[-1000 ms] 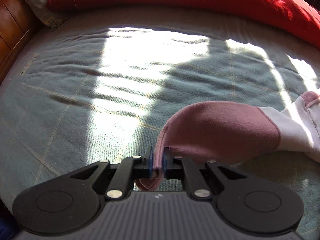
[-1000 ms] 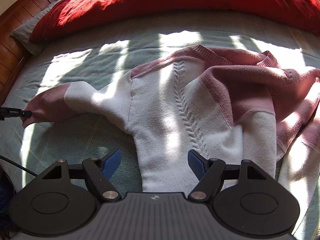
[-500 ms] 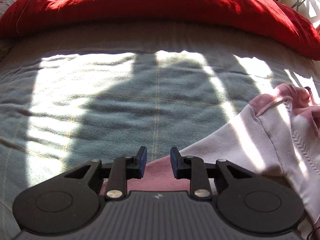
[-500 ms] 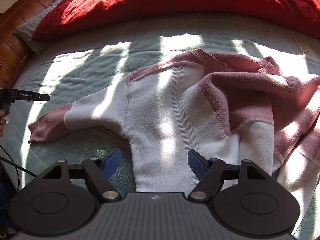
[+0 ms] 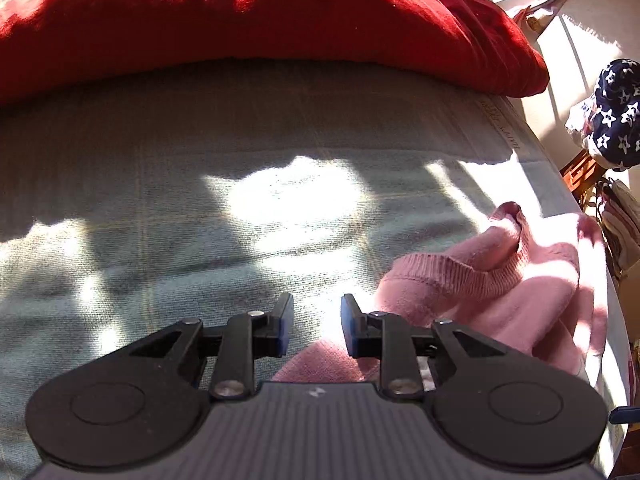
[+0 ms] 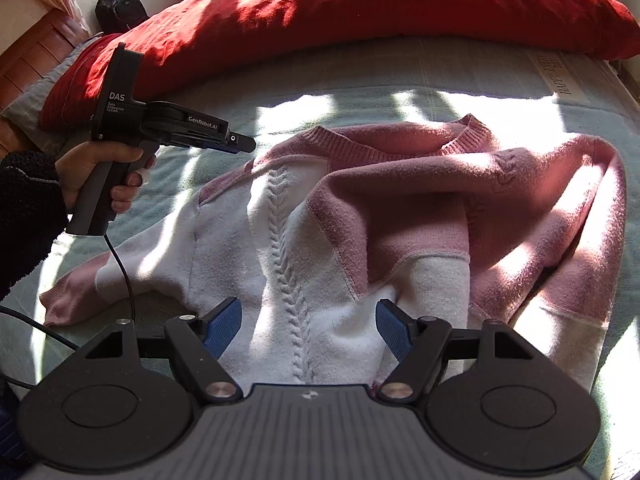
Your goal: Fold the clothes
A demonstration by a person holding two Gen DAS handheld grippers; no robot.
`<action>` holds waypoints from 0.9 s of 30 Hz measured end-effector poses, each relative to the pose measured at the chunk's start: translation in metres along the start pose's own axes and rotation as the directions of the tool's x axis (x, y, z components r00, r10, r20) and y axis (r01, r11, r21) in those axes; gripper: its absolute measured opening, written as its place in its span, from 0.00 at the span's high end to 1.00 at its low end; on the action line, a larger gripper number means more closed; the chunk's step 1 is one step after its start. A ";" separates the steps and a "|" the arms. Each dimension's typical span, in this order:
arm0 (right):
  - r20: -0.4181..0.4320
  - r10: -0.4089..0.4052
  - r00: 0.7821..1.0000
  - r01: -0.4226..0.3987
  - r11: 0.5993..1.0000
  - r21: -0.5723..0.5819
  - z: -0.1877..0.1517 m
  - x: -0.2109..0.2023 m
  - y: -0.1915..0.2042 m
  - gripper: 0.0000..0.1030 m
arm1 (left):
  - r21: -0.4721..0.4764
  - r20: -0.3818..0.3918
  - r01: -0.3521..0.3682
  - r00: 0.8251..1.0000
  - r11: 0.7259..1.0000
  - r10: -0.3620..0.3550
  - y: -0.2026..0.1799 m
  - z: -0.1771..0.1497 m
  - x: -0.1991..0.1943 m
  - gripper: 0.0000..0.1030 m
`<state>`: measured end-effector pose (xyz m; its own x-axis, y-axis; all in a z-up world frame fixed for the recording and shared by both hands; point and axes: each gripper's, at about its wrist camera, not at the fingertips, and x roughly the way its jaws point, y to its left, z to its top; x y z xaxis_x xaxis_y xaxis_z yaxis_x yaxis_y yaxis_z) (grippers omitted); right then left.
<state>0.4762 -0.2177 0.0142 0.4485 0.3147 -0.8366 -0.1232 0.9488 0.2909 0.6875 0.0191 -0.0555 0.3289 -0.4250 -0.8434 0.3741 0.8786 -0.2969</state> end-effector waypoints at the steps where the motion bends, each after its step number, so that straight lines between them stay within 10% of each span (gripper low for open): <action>1: 0.014 0.000 1.000 0.001 1.000 -0.028 0.008 -0.002 -0.008 0.25 | 0.005 -0.009 0.008 1.000 1.000 -0.008 -0.003 0.002 0.004 0.75; 14: 0.048 -0.024 0.999 0.043 0.899 -0.437 0.150 0.042 -0.098 0.25 | 0.016 -0.064 0.040 0.997 0.999 -0.039 -0.020 -0.011 0.014 0.76; 27: -0.099 0.148 0.984 -0.178 0.821 -0.542 0.153 0.110 -0.060 0.30 | 0.095 -0.047 0.055 0.998 0.994 -0.050 -0.046 -0.034 0.002 0.76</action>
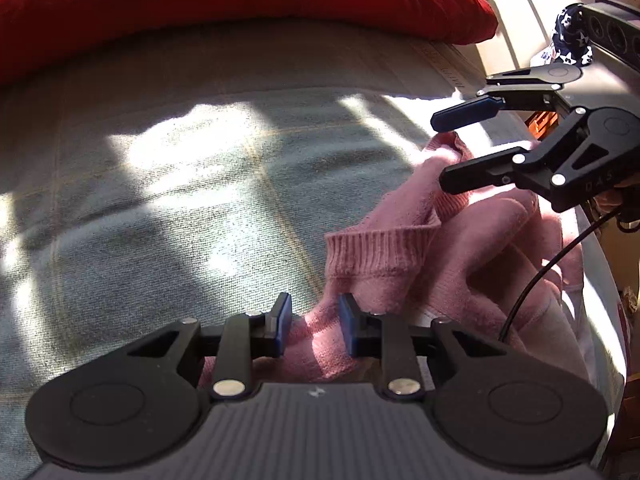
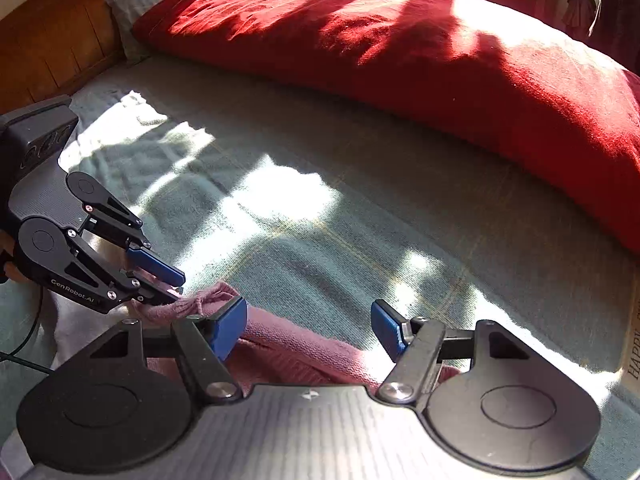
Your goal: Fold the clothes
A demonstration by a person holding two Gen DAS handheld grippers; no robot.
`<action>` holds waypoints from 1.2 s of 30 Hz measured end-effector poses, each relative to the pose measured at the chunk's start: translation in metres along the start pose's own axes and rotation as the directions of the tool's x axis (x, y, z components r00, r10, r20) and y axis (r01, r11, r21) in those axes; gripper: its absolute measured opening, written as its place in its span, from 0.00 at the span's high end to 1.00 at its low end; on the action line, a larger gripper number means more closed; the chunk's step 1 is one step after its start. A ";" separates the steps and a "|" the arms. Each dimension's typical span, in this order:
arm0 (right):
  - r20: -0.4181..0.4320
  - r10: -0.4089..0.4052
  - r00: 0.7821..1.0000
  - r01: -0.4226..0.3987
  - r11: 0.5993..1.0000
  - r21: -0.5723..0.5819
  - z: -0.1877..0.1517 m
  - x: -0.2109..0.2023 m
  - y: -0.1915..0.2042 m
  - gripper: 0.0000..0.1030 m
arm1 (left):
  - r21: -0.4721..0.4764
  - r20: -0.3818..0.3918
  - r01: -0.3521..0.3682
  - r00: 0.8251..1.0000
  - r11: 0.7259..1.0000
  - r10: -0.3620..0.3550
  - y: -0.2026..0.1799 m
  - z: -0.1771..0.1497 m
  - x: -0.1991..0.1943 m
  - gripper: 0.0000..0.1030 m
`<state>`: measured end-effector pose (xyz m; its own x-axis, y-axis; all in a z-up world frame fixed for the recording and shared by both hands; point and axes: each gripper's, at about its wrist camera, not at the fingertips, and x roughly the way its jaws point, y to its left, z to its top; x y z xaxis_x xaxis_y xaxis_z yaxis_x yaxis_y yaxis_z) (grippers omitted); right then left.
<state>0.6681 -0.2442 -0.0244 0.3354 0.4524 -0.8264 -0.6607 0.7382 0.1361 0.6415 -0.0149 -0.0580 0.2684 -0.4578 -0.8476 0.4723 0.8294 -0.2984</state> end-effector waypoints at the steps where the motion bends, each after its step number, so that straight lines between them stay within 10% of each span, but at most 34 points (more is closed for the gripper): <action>1: -0.022 -0.001 1.000 0.001 1.000 -0.008 -0.003 0.005 0.004 0.30 | -0.005 -0.002 0.007 1.000 1.000 -0.007 0.002 0.001 0.001 0.76; 7: -0.128 -0.008 0.992 0.006 1.000 -0.020 -0.027 0.030 0.019 0.30 | -0.029 0.016 0.051 0.999 0.998 -0.050 0.011 0.010 0.002 0.76; 17: -0.078 -0.048 0.996 0.050 0.998 0.029 -0.049 0.026 0.025 0.30 | -0.086 -0.054 0.185 0.980 0.979 -0.190 0.021 0.024 0.035 0.76; 36: -0.057 -0.144 0.988 0.148 0.987 0.056 -0.051 -0.007 0.041 0.30 | 0.208 -0.114 0.153 0.985 0.966 -0.131 -0.022 0.019 0.033 0.92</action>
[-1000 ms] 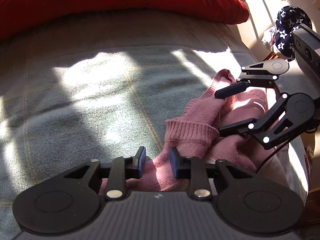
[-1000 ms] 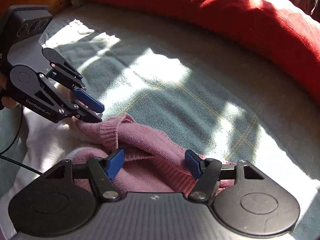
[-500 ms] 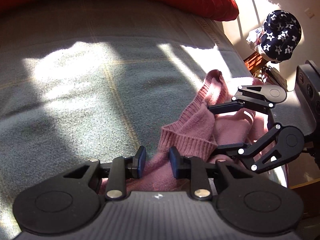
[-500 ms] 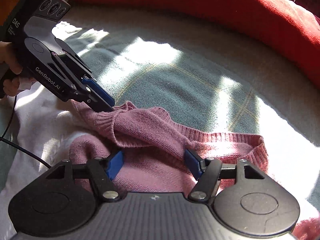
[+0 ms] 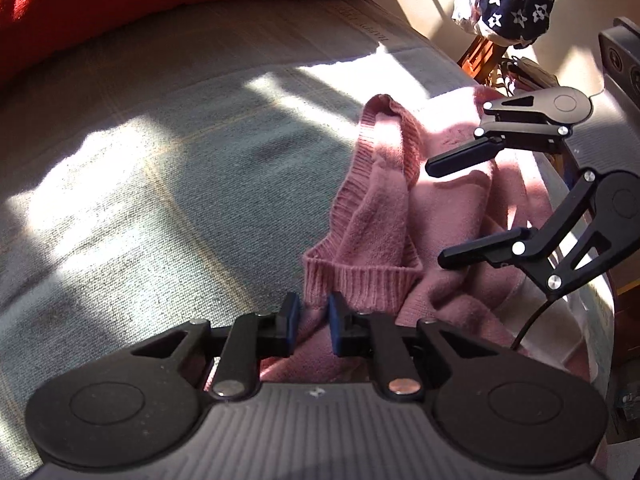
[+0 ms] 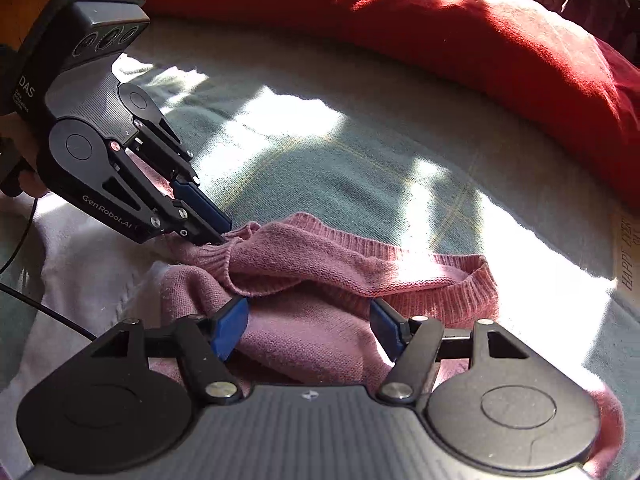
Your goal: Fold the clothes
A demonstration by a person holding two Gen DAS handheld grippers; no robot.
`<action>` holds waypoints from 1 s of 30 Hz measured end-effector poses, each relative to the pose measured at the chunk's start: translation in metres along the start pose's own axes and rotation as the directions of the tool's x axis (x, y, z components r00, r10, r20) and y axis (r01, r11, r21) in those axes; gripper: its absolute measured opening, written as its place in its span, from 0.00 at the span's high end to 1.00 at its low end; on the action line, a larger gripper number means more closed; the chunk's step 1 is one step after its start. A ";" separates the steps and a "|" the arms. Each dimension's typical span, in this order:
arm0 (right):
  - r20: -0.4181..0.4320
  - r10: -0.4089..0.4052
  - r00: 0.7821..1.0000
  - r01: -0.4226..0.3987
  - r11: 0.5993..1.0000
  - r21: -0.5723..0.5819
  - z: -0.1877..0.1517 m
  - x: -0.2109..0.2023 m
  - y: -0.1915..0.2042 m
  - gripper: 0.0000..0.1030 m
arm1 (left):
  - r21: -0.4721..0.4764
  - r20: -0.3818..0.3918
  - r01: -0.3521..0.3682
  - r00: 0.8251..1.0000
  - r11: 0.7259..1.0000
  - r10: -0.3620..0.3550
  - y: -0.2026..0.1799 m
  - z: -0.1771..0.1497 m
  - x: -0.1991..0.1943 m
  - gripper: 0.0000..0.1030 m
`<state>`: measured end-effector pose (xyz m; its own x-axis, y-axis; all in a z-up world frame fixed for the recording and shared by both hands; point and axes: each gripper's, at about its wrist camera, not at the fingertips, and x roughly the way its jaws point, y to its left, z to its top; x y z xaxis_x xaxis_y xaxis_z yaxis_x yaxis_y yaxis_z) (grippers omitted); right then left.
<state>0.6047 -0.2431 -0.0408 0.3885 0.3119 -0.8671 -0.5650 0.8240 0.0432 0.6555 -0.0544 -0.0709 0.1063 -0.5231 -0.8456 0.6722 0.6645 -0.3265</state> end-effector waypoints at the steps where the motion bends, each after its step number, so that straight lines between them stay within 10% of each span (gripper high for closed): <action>1: 0.002 -0.001 1.000 0.001 1.000 0.002 0.000 -0.001 0.000 0.30 | -0.001 0.005 -0.011 1.000 1.000 0.011 -0.002 0.000 -0.002 0.92; 6: 0.033 -0.017 0.999 0.018 1.000 -0.012 0.001 -0.014 0.002 0.30 | 0.045 0.095 -0.130 0.988 0.990 0.126 -0.011 0.006 -0.028 0.94; 10: 0.051 -0.040 0.998 0.041 0.999 -0.028 0.000 -0.023 0.002 0.30 | 0.096 0.223 -0.317 0.931 0.944 0.290 -0.013 0.022 -0.055 0.94; 14: 0.054 -0.043 0.998 0.043 0.999 -0.007 -0.001 -0.026 -0.003 0.30 | 0.040 0.198 -0.362 0.917 0.931 0.347 0.006 0.034 -0.055 0.93; 23: 0.104 -0.049 0.993 0.045 0.998 0.043 0.010 -0.036 -0.050 0.30 | -0.109 0.117 -0.243 0.960 0.964 0.255 0.043 0.020 -0.031 0.83; 30: 0.071 -0.086 0.994 0.076 0.988 0.133 0.027 -0.010 -0.132 0.33 | -0.052 0.076 -0.248 0.965 0.967 0.251 0.039 0.012 -0.012 0.74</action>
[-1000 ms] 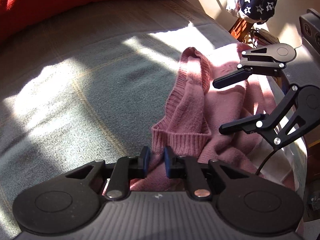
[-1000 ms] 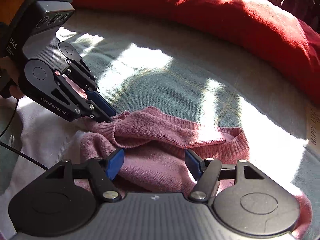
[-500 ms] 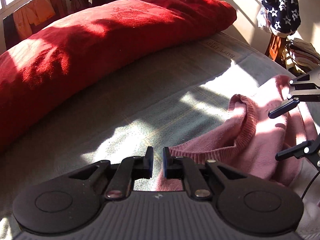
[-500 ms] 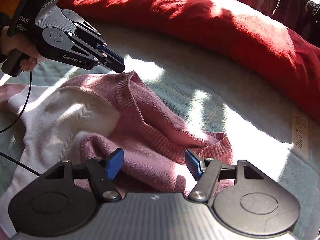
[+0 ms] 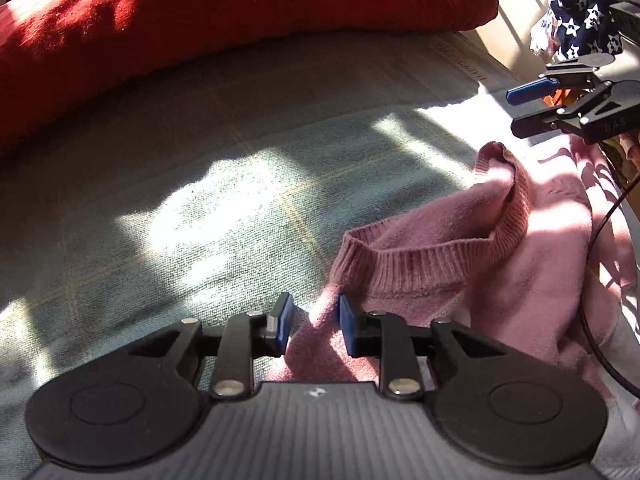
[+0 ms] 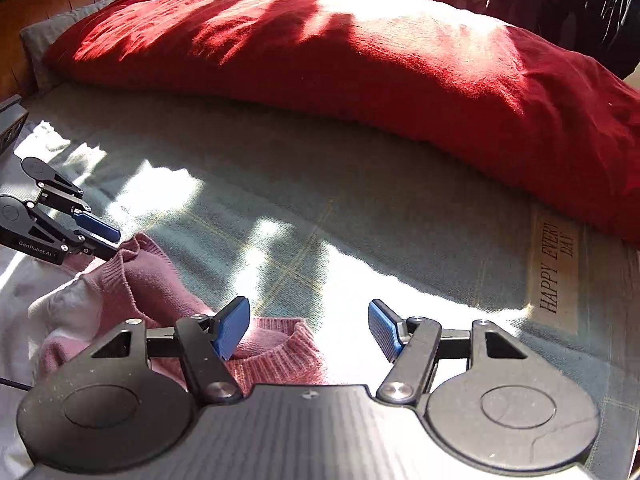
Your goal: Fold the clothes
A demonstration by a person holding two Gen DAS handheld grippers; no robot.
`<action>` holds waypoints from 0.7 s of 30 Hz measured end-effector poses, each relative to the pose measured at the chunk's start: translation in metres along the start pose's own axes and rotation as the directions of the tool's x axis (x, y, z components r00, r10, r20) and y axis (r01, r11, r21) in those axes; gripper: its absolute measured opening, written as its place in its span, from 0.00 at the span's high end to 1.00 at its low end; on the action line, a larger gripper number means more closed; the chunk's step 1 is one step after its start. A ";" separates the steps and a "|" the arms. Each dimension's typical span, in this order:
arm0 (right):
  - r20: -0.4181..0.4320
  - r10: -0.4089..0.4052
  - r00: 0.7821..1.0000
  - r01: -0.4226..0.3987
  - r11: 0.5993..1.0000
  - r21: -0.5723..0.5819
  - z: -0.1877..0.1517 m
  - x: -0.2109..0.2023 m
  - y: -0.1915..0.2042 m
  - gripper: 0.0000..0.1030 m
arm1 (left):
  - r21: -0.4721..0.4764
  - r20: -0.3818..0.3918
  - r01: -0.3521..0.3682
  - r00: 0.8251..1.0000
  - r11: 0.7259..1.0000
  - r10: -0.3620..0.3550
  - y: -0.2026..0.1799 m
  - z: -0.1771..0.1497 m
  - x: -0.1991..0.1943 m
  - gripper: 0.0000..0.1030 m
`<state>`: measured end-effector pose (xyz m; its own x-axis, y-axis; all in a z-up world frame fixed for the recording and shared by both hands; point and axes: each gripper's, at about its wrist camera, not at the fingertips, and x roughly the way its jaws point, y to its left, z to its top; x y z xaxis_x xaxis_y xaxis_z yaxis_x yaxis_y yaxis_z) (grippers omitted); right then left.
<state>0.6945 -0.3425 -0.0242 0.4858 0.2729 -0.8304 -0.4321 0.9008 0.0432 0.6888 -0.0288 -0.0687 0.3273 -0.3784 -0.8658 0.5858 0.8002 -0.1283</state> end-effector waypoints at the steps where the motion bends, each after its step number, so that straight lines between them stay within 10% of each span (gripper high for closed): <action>1: -0.036 0.026 0.999 -0.026 1.000 0.000 0.000 0.009 -0.007 0.34 | 0.006 -0.003 0.001 1.000 1.000 -0.001 -0.001 0.000 0.000 0.73; 8: -0.163 0.076 0.984 -0.096 0.988 -0.122 -0.021 0.043 0.010 0.43 | 0.082 -0.021 -0.002 1.000 0.997 0.003 -0.010 0.002 0.001 0.66; 11: -0.166 0.072 0.984 -0.098 0.984 -0.151 -0.019 0.037 0.023 0.70 | 0.139 -0.021 -0.015 1.000 0.990 0.018 -0.025 -0.001 -0.002 0.81; 14: -0.162 -0.012 0.987 -0.031 0.965 -0.261 -0.021 0.030 0.043 0.83 | 0.185 0.001 -0.061 0.998 0.981 0.062 -0.037 -0.004 -0.008 0.95; 21: -0.039 -0.154 0.987 0.145 0.974 -0.177 -0.004 0.016 0.029 0.82 | 0.063 0.069 -0.172 0.983 0.983 0.168 -0.011 0.015 -0.024 0.87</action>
<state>0.6868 -0.3136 -0.0382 0.5168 0.1180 -0.8479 -0.4848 0.8567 -0.1763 0.6860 -0.0359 -0.0394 0.4713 -0.2701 -0.8396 0.5662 0.8226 0.0533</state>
